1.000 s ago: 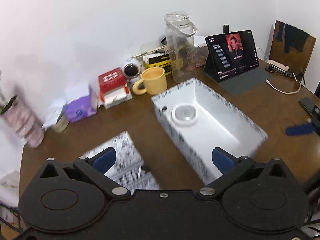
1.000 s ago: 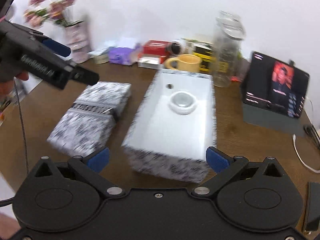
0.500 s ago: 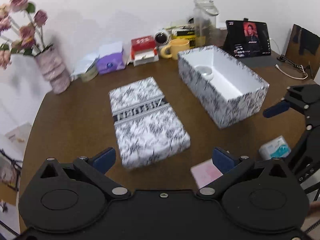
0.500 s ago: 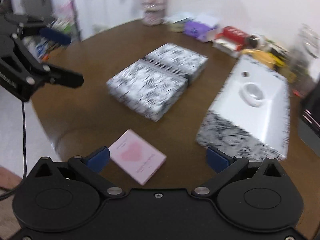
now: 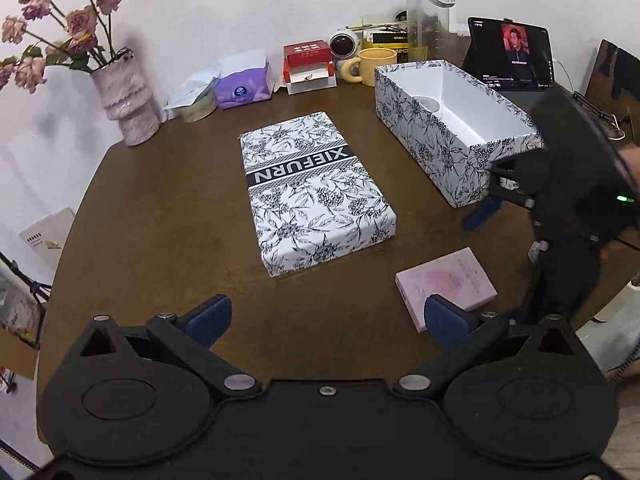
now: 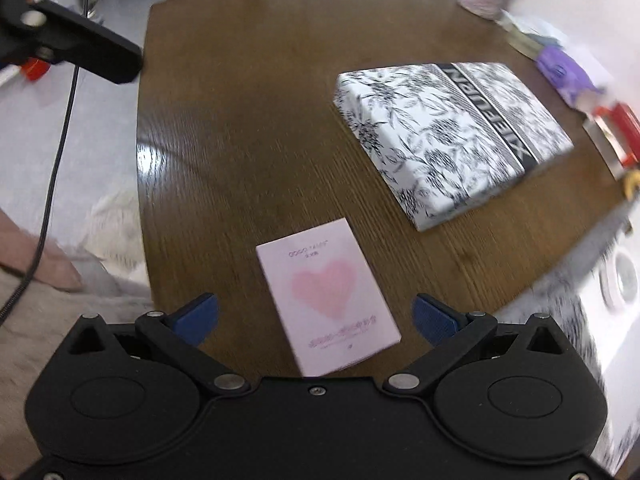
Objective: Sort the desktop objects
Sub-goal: 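Move the right gripper over the pink palette box, then grasp the pink palette box with the right gripper and lift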
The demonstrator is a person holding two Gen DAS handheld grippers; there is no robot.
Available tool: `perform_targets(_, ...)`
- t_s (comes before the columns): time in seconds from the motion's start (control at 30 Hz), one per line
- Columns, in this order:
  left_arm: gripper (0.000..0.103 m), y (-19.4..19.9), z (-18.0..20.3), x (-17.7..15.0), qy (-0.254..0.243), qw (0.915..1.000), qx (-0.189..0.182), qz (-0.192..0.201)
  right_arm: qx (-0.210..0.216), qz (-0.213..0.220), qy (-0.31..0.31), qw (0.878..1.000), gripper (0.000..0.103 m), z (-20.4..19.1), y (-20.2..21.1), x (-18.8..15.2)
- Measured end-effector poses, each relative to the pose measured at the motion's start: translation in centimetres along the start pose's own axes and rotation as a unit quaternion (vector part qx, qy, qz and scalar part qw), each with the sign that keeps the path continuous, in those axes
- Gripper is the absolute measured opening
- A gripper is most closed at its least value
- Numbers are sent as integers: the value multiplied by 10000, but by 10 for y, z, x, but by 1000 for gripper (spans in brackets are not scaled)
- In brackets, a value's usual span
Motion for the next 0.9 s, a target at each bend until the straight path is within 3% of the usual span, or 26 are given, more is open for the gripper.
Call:
perform_targets(0.4,103,-9,-17,-6,461,9987,-43,-235,732,-586,944,9911,103,6,-43,5)
perform_targets(0.6,103,-11,-25,-8,587,9977,-30,-327,806,-809,1258,9855,103,3,-56,0)
perform_targets(0.9,103,-16,-29,-2,644,9972,-18,-389,1000,-973,1197,9830,100,10,-57,-2)
Point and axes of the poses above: each gripper's, at about its wrist camera, not at the fingertips, and y roughly against the way its jaws point, z to its right, x to its top, the point moved 5 cm from there along -y, roughly the way its jaws point, and after that the axes turned 7 degrees about y, right-handed, at the moved point
